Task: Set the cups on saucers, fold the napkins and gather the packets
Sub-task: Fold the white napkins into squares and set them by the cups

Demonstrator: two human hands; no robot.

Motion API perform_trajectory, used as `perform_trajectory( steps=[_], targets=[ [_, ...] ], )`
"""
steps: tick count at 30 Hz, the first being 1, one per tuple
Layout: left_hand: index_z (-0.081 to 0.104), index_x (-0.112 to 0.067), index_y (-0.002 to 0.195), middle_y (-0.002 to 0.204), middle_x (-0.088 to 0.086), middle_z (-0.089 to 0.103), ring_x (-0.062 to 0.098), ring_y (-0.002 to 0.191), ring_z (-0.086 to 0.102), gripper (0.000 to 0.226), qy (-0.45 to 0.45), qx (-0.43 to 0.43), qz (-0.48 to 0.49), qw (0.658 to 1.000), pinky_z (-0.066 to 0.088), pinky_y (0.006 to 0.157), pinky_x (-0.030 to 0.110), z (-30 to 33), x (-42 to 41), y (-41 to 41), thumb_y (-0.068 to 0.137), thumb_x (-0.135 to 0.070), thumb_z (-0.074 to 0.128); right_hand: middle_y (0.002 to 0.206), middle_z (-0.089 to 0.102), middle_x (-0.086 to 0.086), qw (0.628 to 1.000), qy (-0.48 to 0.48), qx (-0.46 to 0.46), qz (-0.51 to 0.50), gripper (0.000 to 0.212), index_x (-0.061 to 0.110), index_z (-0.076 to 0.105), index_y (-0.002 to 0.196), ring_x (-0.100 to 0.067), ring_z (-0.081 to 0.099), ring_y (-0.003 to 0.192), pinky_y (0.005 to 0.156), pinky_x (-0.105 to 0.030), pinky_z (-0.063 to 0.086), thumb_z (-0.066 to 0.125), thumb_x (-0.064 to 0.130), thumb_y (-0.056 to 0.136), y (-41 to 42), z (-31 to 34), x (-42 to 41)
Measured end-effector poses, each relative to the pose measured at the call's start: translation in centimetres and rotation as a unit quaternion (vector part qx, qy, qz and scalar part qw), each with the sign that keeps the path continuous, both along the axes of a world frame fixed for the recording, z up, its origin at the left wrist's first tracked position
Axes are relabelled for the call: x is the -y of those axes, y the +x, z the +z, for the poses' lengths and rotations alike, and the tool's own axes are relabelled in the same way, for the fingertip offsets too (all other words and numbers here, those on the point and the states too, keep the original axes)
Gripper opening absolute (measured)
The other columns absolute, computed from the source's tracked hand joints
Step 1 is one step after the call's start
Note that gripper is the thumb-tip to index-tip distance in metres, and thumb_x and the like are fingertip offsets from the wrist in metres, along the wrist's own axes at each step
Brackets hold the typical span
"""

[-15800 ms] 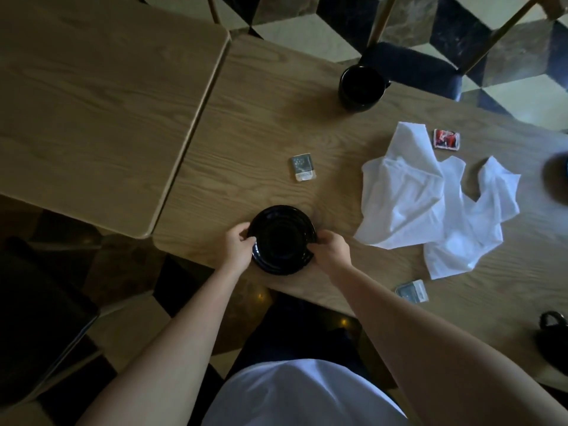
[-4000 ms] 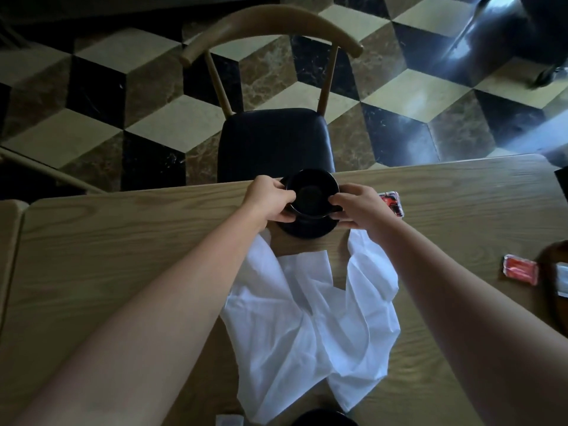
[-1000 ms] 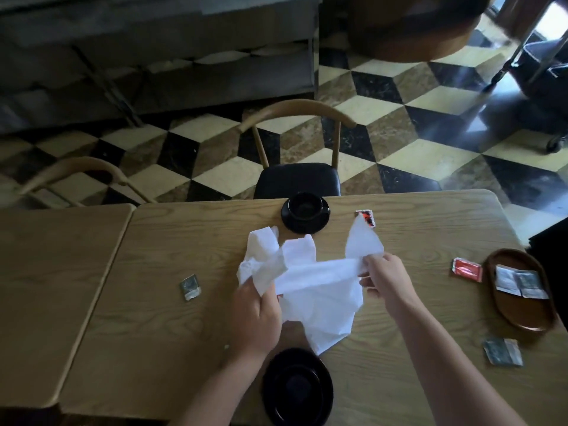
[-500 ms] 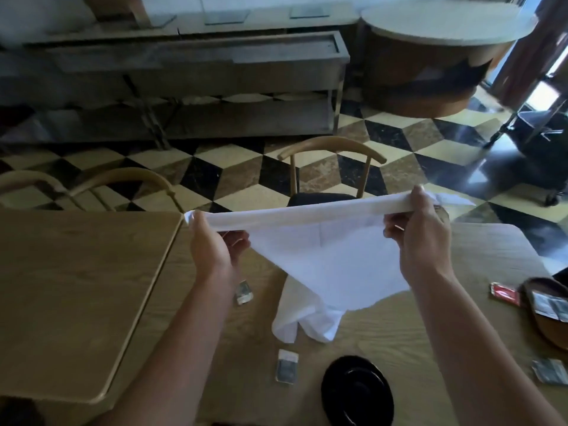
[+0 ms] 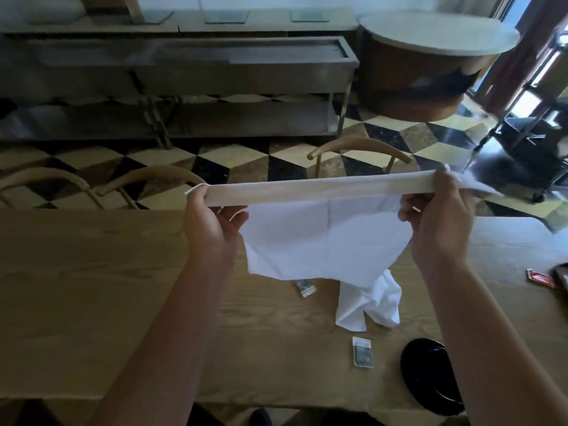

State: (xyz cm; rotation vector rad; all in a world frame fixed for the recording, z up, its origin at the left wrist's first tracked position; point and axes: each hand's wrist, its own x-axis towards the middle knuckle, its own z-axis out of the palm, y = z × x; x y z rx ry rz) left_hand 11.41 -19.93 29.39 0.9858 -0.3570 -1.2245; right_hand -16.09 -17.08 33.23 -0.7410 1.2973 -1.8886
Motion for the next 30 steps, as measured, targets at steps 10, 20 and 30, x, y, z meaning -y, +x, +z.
perform_trajectory(
  steps=[10, 20, 30],
  targets=[
    [0.064, -0.016, 0.088, 0.079, 0.005, 0.066, 0.016, 0.07, 0.065, 0.028, 0.189, 0.108, 0.049, 0.975, 0.051, 0.052, 0.025, -2.4, 9.0, 6.1, 0.093, -0.04, 0.05, 0.086, 0.076, -0.006, 0.974, 0.188, -0.045, 0.116, 0.02, 0.016, 0.064, 0.1, -0.013, 0.072, 0.07, 0.057, -0.029, 0.054, 0.057, 0.033, 0.094, 1.8, -5.0, 8.6],
    [0.067, -0.015, 0.115, 0.113, 0.015, 0.07, 0.028, 0.099, 0.072, 0.044, 0.088, 0.154, 0.112, 0.978, 0.061, 0.087, 0.044, 1.9, 14.8, 8.8, 0.096, -0.046, 0.043, 0.096, 0.076, -0.005, 0.975, 0.14, -0.021, 0.169, 0.024, 0.018, 0.066, 0.102, -0.019, 0.077, 0.084, 0.062, -0.029, 0.059, 0.05, 0.036, 0.1, 4.0, -2.4, 16.1],
    [0.065, -0.017, 0.117, 0.097, 0.002, 0.067, 0.014, 0.074, 0.062, 0.043, 0.251, 0.07, 0.041, 0.965, 0.047, 0.057, 0.027, -13.3, 5.4, 14.3, 0.098, -0.052, 0.047, 0.086, 0.069, -0.01, 0.941, 0.305, 0.024, 0.144, 0.007, 0.019, 0.063, 0.1, -0.018, 0.071, 0.068, 0.059, -0.032, 0.054, 0.056, 0.023, 0.099, 9.2, -13.3, 5.8]
  ],
)
